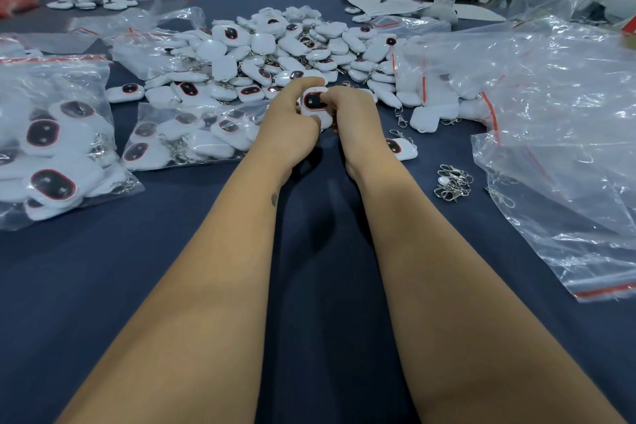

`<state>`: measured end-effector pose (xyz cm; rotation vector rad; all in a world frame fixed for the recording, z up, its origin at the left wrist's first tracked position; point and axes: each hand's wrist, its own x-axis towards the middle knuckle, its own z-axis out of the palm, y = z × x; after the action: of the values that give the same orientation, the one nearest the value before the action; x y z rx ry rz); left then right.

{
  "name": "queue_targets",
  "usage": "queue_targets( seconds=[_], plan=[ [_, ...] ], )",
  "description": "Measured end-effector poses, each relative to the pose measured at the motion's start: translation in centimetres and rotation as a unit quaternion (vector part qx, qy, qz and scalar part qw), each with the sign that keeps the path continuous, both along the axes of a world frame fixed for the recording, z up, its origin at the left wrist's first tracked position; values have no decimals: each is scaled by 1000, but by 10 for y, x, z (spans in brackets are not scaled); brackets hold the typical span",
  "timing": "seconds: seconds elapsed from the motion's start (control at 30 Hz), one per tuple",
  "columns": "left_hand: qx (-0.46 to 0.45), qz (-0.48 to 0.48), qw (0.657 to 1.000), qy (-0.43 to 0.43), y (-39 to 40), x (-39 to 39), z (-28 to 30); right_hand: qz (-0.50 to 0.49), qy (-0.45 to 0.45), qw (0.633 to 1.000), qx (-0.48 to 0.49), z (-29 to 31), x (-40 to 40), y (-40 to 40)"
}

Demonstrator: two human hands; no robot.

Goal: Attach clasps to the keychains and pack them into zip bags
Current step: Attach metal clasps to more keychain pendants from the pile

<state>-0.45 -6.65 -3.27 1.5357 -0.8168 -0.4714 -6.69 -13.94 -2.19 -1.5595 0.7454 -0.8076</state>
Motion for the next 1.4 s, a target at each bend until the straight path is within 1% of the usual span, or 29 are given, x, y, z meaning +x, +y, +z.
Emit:
queue_targets(
  seconds=[0.2,0.3,0.43,0.63,0.73,0.97,1.17,1.4],
  plan=[
    [-13,-19,1000,12,-3,2,-1,-13,-11,999,33,-2,1,2],
    [-19,-13,999,26,-4,3,-2,-8,-19,1000,16,-5,1,1],
    [-6,11,999,35,-6,6,-6,21,-22,999,-22,-9,0,2],
    [-16,13,996,91,-8,5,-5,19,-15,999,-43,-11,2,2],
    [-10,17,996,90,-8,5,-5,10,-5,999,-52,-11,3,3],
    [-6,32,997,71,-7,6,-6,0,-12,1000,-27,-9,3,4],
    [-2,39,999,32,-6,8,-7,1,-18,1000,-8,-9,2,3],
    [-9,50,998,21,-6,4,-7,-1,-9,1000,-15,-9,2,2]
  ],
)
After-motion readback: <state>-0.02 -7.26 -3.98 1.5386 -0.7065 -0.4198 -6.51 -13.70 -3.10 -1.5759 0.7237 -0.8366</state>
